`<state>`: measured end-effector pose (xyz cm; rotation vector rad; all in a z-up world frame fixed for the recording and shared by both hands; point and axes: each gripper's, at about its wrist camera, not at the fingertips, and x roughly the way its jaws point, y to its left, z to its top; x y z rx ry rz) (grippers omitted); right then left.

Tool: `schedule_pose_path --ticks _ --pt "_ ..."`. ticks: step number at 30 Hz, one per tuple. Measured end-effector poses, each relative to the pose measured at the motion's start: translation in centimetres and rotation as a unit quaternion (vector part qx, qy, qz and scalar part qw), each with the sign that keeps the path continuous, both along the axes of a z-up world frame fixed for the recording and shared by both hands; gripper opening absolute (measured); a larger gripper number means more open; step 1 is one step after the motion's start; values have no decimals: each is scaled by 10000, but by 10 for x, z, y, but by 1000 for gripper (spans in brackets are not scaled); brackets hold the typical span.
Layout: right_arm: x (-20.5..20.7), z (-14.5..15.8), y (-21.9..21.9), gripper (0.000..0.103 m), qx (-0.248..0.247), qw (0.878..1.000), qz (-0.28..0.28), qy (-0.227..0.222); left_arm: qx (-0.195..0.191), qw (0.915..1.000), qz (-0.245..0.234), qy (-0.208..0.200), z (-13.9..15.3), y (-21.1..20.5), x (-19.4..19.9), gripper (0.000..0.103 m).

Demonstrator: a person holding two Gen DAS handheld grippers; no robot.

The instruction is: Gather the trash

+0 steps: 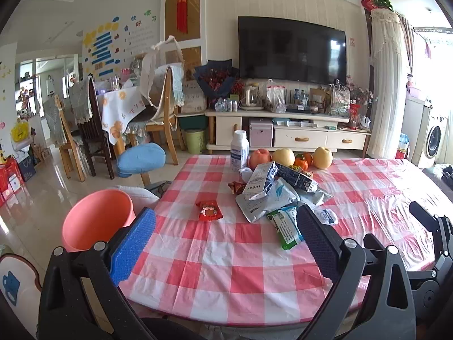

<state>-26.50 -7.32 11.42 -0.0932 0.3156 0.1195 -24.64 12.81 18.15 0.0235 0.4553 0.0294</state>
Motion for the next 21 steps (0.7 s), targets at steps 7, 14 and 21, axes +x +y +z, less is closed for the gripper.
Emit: schedule_pose_path --ticks 7,14,21 --pt "-4 -1 -2 99 138 9998 113 -49 75 9999 55 -116 4 -2 -7 98" --pt "-8 0 -1 99 165 9997 150 -127 99 9998 91 -115 3 -3 -9 98" --pt "-10 0 2 99 59 9996 215 -165 121 9998 112 -90 -1 0 -8 98"
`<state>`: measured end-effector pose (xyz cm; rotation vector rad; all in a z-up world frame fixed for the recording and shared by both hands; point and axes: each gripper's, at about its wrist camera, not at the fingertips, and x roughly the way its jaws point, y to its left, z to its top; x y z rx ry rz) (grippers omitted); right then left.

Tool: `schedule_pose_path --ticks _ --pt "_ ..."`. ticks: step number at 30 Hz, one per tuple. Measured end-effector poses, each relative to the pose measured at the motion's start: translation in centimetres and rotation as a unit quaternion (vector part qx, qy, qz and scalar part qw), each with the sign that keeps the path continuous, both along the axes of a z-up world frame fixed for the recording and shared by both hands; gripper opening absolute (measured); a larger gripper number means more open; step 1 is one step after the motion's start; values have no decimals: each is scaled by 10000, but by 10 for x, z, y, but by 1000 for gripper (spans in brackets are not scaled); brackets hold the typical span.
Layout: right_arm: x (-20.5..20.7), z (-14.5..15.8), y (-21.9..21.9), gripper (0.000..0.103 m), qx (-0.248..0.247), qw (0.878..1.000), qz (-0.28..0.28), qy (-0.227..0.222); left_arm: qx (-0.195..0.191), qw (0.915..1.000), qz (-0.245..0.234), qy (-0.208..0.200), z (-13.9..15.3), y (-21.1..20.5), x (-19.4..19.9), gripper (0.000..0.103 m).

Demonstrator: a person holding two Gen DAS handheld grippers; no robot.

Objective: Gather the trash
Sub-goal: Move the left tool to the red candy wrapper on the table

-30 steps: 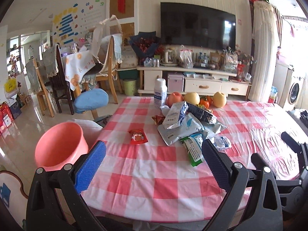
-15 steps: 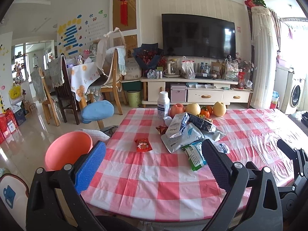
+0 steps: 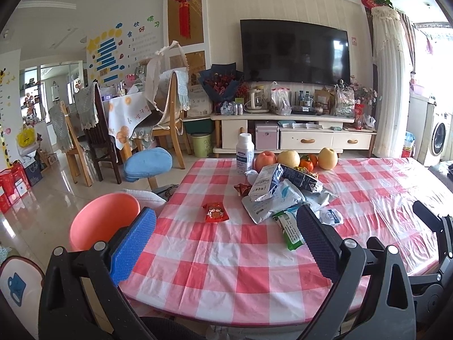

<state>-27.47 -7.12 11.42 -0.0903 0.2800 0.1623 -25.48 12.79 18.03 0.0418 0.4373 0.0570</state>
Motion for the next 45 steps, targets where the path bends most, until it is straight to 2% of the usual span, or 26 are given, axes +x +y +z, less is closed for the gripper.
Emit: schedule_pose_path --ticks 7,19,24,27,30,35,38,42,45 --pt "3 -3 -3 99 10 9999 -77 87 39 9999 33 127 -11 3 4 98" --pt "29 -14 -15 99 -15 9973 -148 714 79 9988 -15 477 -36 -1 27 98" --pt "49 -20 -39 99 491 9921 -200 1139 -197 9972 -308 658 -53 4 40 98" --pt "62 -26 -57 99 920 9851 -247 1433 -532 9930 -652 828 -65 7 53 98" --pt "74 -32 -74 99 1298 9765 -367 1679 -728 9893 -768 1006 -76 7 67 98" --pt "96 -44 -86 99 1697 9628 -274 2087 -719 9874 -702 1226 -86 12 89 98" --pt "109 -50 -80 99 1537 9623 -180 2238 -732 9850 -587 1449 -95 23 105 98" --pt "131 -59 -67 99 1252 9619 -31 2430 -1131 9790 -301 1668 -105 49 127 98" --pt "147 -68 -60 99 1075 9605 -10 2568 -1205 9766 -99 1780 -112 60 143 98"
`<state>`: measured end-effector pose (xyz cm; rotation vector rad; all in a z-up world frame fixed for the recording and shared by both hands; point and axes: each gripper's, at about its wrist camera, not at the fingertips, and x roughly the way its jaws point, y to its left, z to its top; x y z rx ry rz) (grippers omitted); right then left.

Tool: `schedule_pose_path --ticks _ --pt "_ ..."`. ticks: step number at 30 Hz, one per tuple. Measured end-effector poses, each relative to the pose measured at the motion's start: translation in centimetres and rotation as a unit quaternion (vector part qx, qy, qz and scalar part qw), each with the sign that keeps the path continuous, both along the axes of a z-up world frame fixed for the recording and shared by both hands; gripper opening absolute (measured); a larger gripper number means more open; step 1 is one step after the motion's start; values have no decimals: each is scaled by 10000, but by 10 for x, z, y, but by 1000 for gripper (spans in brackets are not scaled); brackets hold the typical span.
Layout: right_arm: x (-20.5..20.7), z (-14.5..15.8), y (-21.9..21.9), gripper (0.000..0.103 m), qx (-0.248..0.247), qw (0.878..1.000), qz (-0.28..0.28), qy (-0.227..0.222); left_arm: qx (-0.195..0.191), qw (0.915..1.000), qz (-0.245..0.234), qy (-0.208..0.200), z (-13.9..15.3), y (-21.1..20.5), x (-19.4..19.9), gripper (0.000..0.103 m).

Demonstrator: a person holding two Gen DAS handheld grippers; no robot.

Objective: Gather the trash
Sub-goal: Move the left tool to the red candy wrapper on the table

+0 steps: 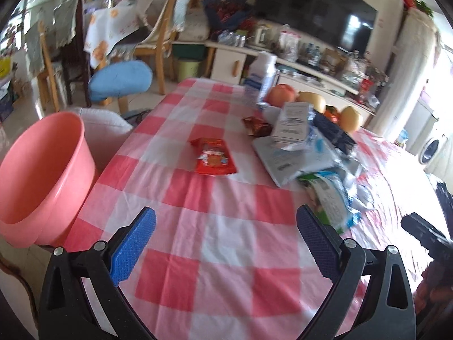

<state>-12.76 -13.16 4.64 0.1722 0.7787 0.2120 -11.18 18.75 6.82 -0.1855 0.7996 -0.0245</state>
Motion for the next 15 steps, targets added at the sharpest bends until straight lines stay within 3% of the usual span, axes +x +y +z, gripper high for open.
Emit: schedule_pose_path --ticks 15 --pt "64 -30 15 99 -390 9973 353 511 179 9989 313 284 -24 -1 85 98"
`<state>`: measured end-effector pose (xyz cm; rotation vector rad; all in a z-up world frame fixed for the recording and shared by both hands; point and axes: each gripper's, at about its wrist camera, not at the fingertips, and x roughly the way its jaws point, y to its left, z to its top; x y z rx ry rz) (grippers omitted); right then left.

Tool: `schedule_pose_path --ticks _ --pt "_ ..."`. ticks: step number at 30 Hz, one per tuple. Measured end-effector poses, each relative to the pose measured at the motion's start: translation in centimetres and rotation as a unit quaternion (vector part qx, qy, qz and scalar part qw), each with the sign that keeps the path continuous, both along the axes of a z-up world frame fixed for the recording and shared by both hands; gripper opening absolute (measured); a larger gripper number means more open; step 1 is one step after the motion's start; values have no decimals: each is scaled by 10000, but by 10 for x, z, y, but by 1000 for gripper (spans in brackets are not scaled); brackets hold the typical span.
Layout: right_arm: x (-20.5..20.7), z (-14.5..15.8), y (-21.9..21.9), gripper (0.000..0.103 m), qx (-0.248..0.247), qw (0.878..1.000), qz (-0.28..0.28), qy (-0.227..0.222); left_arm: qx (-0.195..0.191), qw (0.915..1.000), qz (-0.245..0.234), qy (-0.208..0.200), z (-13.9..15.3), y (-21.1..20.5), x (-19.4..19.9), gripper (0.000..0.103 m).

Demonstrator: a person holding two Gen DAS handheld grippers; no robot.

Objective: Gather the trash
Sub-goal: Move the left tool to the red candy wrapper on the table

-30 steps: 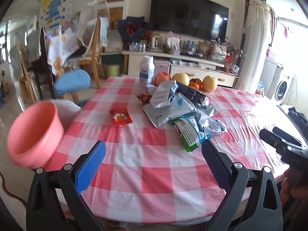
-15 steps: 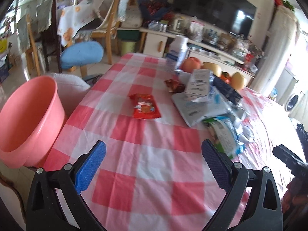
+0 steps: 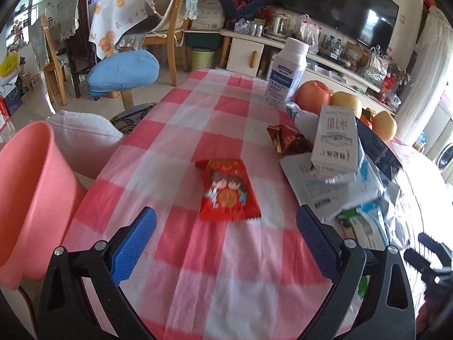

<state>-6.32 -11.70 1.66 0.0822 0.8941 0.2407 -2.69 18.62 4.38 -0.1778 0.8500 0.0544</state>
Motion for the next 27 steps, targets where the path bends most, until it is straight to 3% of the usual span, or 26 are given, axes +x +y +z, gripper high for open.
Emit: schedule_pose_path --ticks 8,11,13,21,27 --pt "17 -10 10 99 -124 9998 109 118 200 9998 47 -13 -7 -5 24 95" --pt "22 -13 12 99 -182 9997 107 158 262 9996 71 63 -12 -5 29 80" --pt "25 -15 13 99 -213 9996 95 172 186 9997 97 161 -17 -3 33 80" --pt "27 -15 17 99 -532 9986 30 40 -95 9995 140 258 -27 3 37 60" --pt "25 -14 13 96 -547 9985 -37 36 -220 9994 149 243 -27 6 34 54"
